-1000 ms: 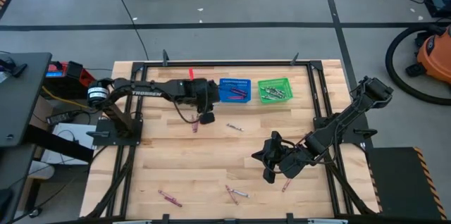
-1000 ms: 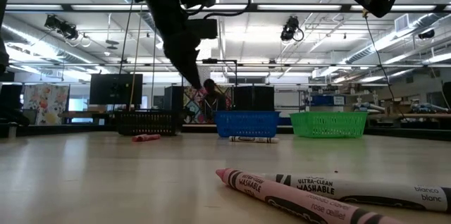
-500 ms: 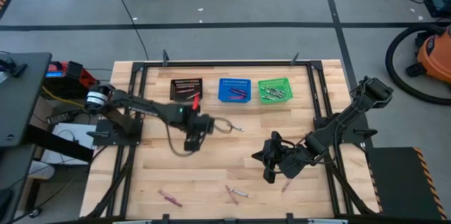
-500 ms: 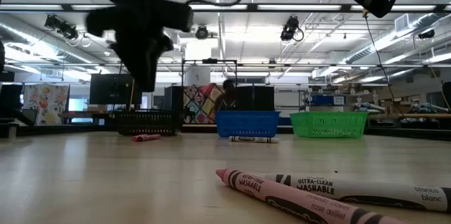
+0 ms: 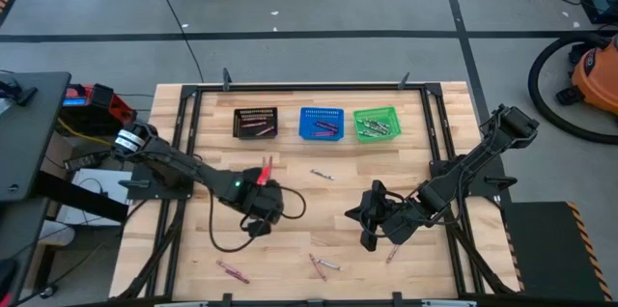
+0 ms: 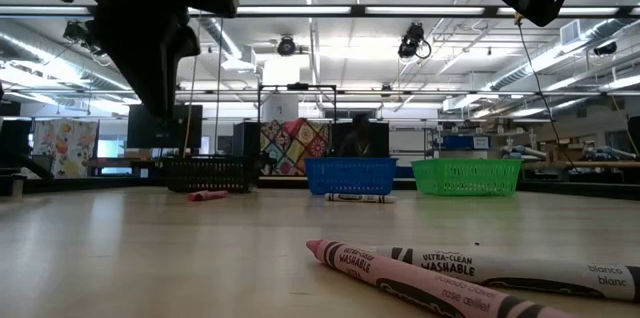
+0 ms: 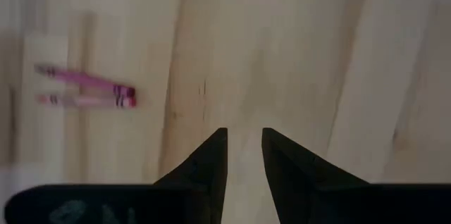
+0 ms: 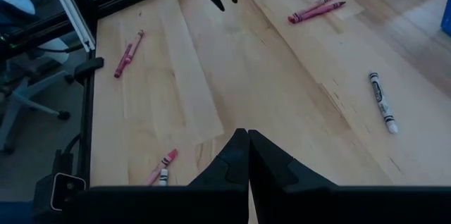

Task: Sort crayons
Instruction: Put the pink crayon into the black bin

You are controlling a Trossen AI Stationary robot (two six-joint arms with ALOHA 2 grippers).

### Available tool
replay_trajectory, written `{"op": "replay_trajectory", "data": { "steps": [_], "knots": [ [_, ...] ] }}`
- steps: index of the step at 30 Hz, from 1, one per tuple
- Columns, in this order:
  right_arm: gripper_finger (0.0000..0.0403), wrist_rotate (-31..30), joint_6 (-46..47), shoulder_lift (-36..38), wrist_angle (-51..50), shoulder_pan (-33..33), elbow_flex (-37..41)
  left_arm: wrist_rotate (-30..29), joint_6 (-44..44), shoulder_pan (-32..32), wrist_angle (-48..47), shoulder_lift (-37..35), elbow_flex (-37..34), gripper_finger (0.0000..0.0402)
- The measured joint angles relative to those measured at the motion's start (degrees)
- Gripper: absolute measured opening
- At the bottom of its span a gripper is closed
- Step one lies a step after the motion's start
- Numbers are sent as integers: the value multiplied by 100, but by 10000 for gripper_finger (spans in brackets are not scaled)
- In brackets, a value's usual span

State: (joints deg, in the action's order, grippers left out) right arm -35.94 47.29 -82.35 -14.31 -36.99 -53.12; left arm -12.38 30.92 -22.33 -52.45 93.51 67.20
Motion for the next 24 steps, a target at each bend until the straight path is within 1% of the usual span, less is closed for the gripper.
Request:
{"op": "replay_trajectory", "data": {
  "steps": [5,8,11,14,17,24],
  "knots": [
    [10,1,68,0,0,0,0,-107,1279,92,-24,2,0,100],
    [10,2,125,0,0,0,0,-212,1879,458,-181,2,-2,100],
    [10,2,221,0,0,0,0,-53,2363,944,-257,2,-2,100],
    [10,2,251,0,0,0,0,92,2526,1382,-274,2,-2,100],
    [10,51,280,0,0,-19,0,22,2548,1732,-352,5,-14,100],
    [10,152,316,0,0,-93,0,76,3086,2334,-356,28,-17,100]
  ]
}}
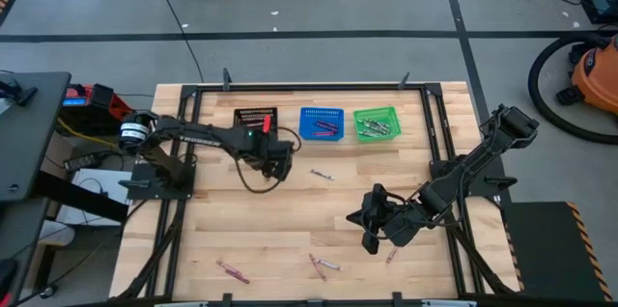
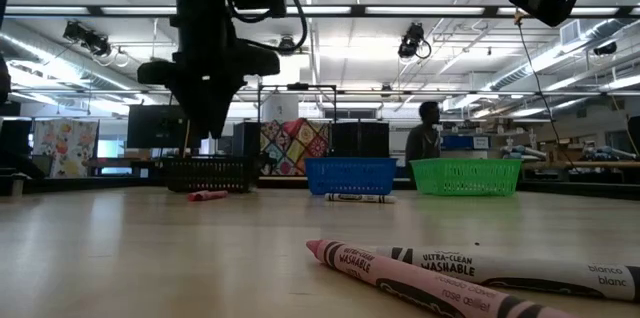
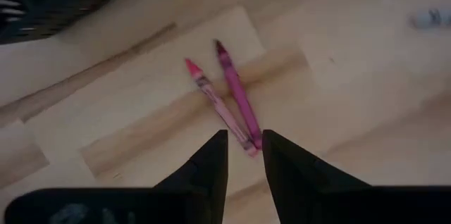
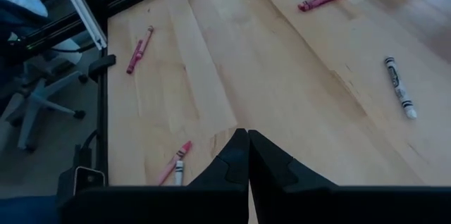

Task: Sort crayons
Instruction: Put the pink crayon into the black bin

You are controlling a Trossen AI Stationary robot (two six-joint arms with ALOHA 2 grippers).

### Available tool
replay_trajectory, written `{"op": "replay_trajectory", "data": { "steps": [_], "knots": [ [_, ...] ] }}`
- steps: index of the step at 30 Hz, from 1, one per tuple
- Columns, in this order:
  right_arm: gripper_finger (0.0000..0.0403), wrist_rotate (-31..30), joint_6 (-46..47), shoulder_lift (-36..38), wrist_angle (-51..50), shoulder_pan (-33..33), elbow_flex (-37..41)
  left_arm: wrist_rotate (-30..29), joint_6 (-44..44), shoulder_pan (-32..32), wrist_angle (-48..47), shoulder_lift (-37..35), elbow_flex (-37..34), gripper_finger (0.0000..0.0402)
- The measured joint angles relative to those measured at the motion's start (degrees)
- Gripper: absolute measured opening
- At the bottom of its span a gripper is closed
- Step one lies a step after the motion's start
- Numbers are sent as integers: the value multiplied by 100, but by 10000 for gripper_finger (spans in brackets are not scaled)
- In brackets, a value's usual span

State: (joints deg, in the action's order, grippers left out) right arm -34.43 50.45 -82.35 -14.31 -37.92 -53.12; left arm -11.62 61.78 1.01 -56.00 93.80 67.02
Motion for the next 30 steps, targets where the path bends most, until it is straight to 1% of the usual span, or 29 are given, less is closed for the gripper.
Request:
{"op": "replay_trajectory", "data": {
  "steps": [7,10,12,14,16,21,30],
  "knots": [
    [10,1,101,0,-1,-102,0,-76,227,326,-226,133,-15,100],
    [10,1,109,0,7,-171,0,-74,230,472,-154,254,-57,100],
    [10,-1,110,0,28,-228,0,-47,215,559,-4,311,-190,100],
    [10,-6,112,0,29,-277,0,121,219,649,110,310,-375,100],
    [10,-46,157,-14,19,-333,3,332,229,696,464,306,-593,100],
    [10,-90,251,-173,-2,-358,13,518,227,721,1204,306,-1123,100],
    [10,99,258,-618,96,-261,13,560,212,754,1606,304,-1189,100]
  ]
}}
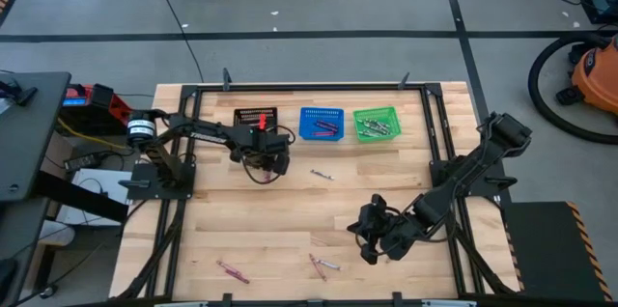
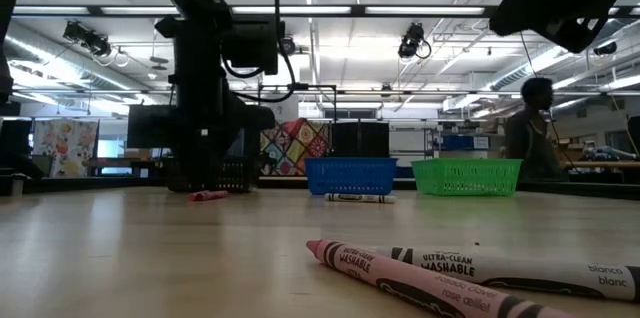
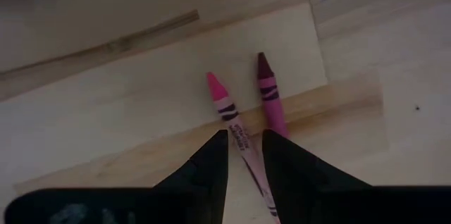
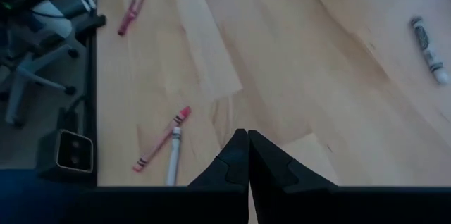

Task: Sort crayons
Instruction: Put the pink crayon into the black bin

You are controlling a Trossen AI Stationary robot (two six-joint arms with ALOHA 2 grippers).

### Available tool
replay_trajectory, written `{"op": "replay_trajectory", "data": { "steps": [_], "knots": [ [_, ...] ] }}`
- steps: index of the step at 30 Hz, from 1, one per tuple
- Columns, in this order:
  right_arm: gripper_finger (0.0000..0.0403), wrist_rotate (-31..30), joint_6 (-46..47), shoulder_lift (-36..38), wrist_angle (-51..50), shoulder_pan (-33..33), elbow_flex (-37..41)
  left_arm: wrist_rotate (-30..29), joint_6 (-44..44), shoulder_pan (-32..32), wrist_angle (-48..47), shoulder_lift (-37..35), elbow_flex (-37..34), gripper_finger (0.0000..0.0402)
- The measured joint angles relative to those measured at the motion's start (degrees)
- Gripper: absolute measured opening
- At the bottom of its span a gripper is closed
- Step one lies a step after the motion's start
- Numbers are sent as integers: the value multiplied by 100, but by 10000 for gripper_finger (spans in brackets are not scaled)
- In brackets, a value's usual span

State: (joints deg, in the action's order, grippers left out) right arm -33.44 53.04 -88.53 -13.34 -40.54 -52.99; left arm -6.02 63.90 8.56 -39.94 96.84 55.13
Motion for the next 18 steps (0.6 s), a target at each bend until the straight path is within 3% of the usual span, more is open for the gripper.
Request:
{"op": "replay_trajectory", "data": {
  "steps": [18],
  "knots": [
    [10,200,101,-138,127,92,0,53,315,0,102,-40,-358,100]
  ]
}}
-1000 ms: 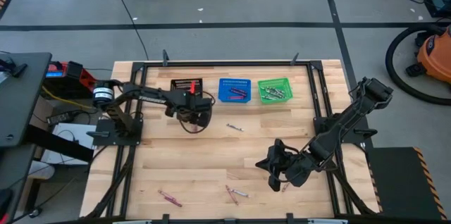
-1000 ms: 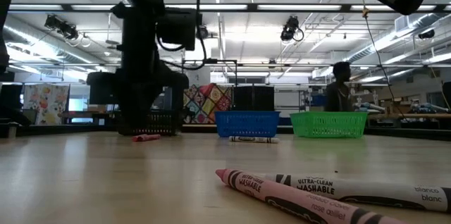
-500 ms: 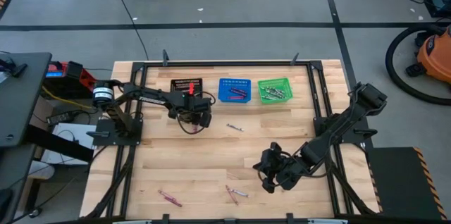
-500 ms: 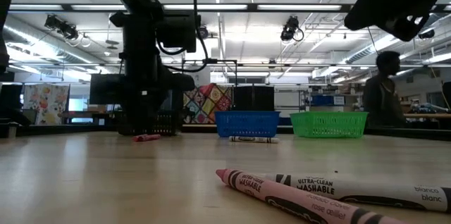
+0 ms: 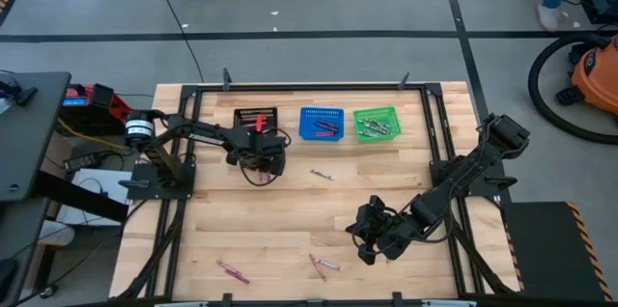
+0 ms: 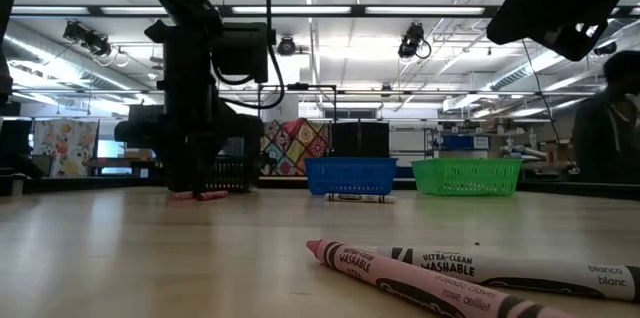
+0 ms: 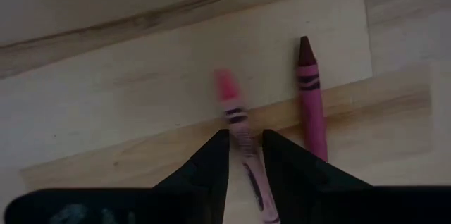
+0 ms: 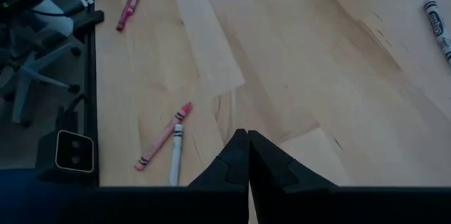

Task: Sort crayons
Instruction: Put the pink crayon into the black bin

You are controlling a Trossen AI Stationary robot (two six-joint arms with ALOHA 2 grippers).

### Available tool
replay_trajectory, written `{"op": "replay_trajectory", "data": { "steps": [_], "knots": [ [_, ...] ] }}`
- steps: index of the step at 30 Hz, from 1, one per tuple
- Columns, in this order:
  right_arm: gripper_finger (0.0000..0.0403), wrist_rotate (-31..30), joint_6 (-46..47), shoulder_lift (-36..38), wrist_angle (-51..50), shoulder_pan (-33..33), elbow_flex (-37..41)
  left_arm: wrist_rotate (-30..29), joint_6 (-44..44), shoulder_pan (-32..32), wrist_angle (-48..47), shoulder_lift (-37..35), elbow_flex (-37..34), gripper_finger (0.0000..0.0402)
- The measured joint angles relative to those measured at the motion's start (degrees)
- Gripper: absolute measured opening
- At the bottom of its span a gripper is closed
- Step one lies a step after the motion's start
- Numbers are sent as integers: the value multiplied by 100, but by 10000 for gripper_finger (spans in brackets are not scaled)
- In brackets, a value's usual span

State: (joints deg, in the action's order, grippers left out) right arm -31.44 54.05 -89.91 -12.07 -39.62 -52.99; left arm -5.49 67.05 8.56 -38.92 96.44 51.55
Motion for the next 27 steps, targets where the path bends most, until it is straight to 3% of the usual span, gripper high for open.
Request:
{"op": "replay_trajectory", "data": {
  "steps": [27],
  "knots": [
    [10,2,-1,7,0,0,0,56,-162,-29,55,27,-57,100]
  ]
}}
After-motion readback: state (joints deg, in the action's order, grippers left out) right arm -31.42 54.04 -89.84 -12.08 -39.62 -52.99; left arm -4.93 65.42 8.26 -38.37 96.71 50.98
